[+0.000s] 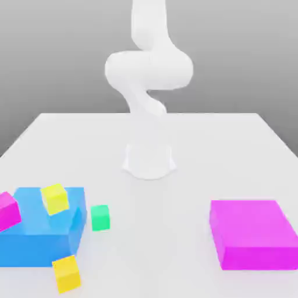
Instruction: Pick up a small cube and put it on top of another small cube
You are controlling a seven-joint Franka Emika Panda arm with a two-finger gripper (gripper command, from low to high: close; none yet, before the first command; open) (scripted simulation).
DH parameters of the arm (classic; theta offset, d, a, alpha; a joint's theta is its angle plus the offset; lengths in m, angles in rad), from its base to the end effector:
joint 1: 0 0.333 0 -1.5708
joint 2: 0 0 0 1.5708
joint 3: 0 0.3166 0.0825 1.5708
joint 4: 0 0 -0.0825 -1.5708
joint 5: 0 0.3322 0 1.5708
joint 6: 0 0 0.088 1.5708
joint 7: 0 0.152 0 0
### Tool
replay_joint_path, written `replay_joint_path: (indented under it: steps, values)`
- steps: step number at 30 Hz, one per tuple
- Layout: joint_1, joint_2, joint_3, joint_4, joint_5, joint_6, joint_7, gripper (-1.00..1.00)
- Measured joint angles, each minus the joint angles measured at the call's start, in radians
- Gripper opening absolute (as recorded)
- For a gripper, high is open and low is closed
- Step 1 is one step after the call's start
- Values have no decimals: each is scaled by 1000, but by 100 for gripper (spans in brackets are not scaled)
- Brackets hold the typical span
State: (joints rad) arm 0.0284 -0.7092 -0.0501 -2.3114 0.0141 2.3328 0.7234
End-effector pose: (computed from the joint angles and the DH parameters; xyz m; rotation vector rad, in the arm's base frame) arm 0.3581 -0.0129 0.6442 -2.5029 0.9871 -0.9414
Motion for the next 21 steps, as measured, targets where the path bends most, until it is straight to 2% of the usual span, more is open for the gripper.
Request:
replay_joint_path:
  steps: [12,21]
  values:
    - [102,438,-228,-55,122,159,-409,0]
    - [60,767,-286,-95,238,274,-730,0]
